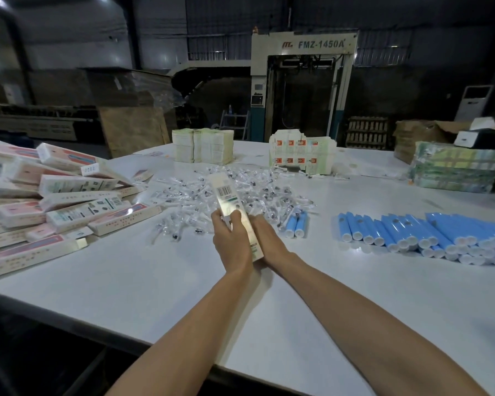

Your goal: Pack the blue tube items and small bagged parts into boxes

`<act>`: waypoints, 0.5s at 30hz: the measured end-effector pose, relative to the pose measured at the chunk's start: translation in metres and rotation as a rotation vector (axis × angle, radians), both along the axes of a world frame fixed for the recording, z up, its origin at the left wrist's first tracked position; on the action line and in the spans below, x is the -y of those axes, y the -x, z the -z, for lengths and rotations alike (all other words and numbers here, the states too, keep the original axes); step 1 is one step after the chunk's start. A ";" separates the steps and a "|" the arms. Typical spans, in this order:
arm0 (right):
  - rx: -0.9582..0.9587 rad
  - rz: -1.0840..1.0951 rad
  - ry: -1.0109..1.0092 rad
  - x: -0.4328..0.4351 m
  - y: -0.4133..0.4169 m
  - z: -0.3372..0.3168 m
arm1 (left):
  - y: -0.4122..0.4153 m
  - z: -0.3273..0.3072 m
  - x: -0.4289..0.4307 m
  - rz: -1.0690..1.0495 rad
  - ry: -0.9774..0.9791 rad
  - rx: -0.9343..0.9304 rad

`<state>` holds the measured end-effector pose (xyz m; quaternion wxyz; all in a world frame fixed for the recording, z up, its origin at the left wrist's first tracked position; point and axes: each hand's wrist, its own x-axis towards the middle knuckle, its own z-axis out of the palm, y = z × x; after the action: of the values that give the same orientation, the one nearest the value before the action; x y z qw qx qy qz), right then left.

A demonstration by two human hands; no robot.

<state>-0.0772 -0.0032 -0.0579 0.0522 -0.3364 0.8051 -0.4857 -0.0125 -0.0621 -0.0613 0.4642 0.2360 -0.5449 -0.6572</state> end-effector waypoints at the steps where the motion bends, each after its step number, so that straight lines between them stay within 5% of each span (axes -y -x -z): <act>1: -0.043 0.015 0.025 -0.005 -0.001 -0.003 | 0.000 -0.001 -0.002 0.033 -0.007 -0.020; 7: -0.295 0.154 0.009 -0.059 0.018 -0.025 | 0.000 -0.005 -0.016 0.440 -0.067 -0.098; 15: -0.120 0.442 0.554 -0.166 0.015 -0.075 | -0.010 -0.006 -0.041 0.874 0.097 0.054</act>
<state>-0.0922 0.1628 0.0173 -0.1946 -0.1835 0.6979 -0.6644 -0.0029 -0.0211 -0.0550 0.1388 -0.0217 -0.6358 -0.7589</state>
